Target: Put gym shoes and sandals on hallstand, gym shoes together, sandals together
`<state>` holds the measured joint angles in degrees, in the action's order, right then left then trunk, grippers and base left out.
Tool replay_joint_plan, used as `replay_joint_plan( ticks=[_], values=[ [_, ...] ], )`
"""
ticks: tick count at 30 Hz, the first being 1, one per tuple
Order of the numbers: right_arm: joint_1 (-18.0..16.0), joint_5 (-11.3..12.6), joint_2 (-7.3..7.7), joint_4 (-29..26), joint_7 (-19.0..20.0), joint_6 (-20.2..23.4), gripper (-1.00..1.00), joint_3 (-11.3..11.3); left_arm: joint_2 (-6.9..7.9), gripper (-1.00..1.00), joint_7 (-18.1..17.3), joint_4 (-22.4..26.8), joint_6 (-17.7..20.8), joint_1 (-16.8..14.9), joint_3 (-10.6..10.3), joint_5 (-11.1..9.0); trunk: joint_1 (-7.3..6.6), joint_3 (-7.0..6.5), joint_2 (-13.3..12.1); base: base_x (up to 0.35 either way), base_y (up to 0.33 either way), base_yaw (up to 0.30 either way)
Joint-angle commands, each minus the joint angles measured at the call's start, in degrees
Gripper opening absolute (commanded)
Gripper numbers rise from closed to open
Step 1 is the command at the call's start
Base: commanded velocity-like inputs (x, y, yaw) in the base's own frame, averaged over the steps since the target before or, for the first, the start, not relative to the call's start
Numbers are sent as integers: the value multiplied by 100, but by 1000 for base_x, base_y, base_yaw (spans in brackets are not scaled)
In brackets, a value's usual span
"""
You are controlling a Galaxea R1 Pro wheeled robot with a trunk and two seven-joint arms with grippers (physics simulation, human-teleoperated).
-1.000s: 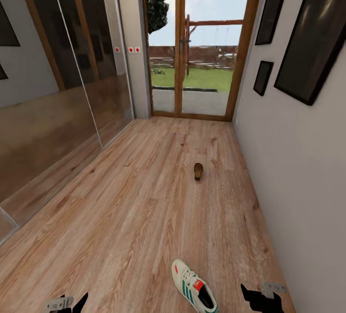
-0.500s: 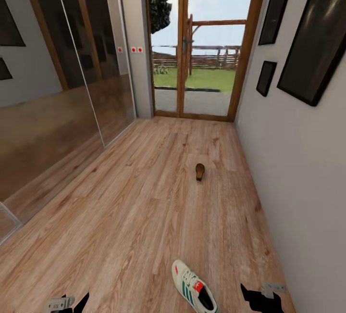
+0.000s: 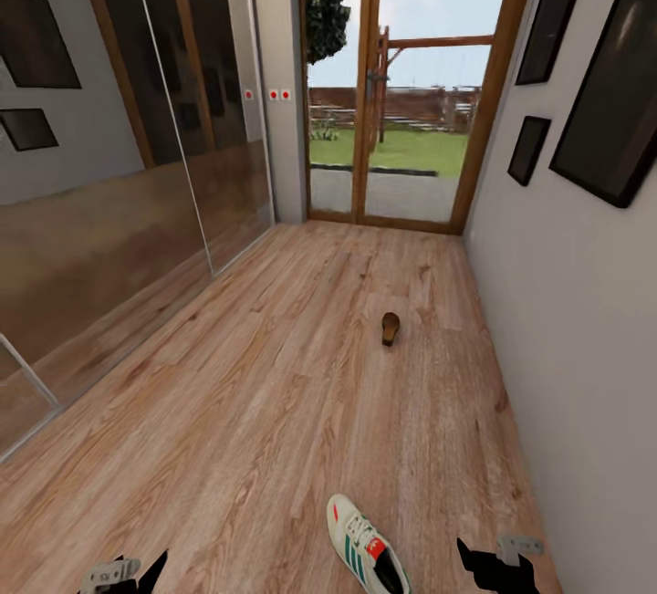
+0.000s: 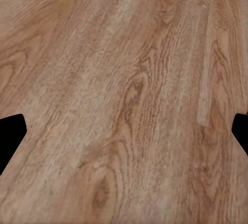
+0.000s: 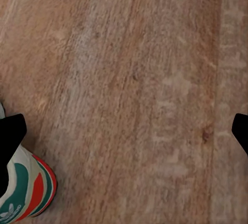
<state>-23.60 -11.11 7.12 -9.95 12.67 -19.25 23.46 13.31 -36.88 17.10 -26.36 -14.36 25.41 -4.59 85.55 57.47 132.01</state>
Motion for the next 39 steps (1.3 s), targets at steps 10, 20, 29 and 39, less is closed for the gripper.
replay_joint_plan(
  ticks=[10, 20, 29, 39],
  values=[
    [-35, -279, -186, -1470, 14, 496, 100, 37, -49, 100, -19, 191, 956, -1096, -58, 67, -1, 5, 2, 0, -4, 5],
    [-694, -1210, -593, -1834, -12, 1500, 100, 36, -153, 100, 179, 199, 1785, -2211, -122, 641, -1, 5, 2, 0, 0, 0],
    [-958, -1495, -846, -1812, -117, 1601, 100, 29, -520, 100, 388, 205, 2280, -2686, -443, 1364, -1, 5, 2, 0, 0, 0],
    [-965, -1604, -818, -1799, -116, 1600, 100, 39, -472, 100, -254, 202, 2220, -2625, -1129, 1561, -1, 5, 2, 0, 0, 0]
  ],
)
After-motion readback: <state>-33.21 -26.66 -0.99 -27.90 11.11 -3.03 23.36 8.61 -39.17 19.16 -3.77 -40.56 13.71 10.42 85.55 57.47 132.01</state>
